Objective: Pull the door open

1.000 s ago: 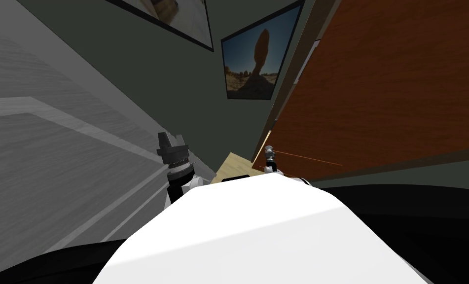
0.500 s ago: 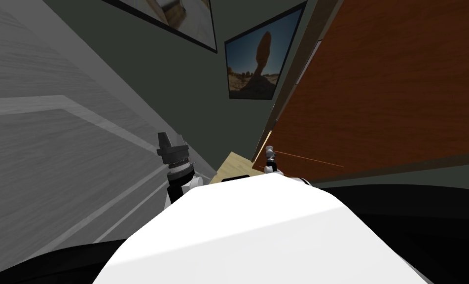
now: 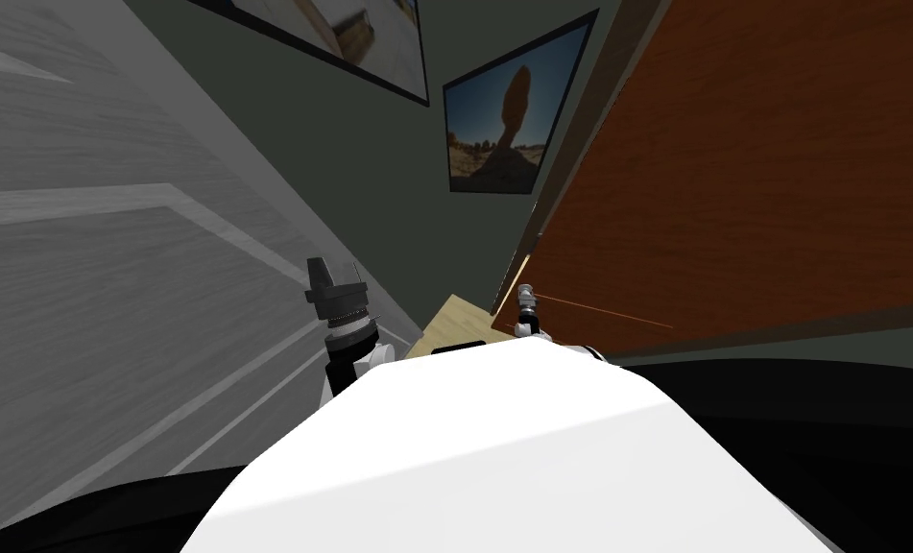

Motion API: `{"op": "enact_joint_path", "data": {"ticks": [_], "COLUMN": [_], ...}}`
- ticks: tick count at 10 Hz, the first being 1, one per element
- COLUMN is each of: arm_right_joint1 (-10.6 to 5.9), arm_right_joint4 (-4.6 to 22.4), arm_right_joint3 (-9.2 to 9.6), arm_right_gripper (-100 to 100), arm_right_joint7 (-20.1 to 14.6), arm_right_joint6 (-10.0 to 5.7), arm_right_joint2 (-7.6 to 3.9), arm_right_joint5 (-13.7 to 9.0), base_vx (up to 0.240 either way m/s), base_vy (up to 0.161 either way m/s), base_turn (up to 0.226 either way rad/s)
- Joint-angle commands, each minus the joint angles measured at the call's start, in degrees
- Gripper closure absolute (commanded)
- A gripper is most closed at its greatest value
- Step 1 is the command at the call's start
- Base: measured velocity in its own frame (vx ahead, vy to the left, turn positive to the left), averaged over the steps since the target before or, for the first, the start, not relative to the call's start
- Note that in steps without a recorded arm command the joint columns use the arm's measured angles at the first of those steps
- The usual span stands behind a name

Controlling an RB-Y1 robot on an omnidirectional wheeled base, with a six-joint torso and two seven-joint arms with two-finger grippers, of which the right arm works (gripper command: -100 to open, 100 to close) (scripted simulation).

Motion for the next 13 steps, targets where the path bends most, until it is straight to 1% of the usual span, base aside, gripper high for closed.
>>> {"op": "enact_joint_path", "data": {"ticks": [1,2,3,4,9,13], "arm_right_joint1": [0.02,-0.01,-0.01,-0.03,-0.13,-0.17], "arm_right_joint4": [-0.02,0.03,0.03,0.06,0.2,0.26], "arm_right_joint3": [-0.06,-0.09,-0.09,-0.13,-0.24,-0.28], "arm_right_gripper": [100,100,100,100,100,100], "arm_right_joint7": [-2.86,-4.37,-5.0,-7.03,-15.0,-18.64], "arm_right_joint6": [0.08,0.12,0.12,0.16,0.29,0.34], "arm_right_joint2": [0.06,0.06,0.06,0.05,0.03,0.03], "arm_right_joint5": [-0.47,-0.84,-0.84,-1.19,-2.42,-2.92], "base_vx": [-0.038,-0.05,-0.036,-0.033,-0.04,-0.022], "base_vy": [-0.004,-0.004,-0.002,-0.002,-0.007,-0.002], "base_turn": [0.048,0.075,0.027,0.038,0.055,0.026]}}
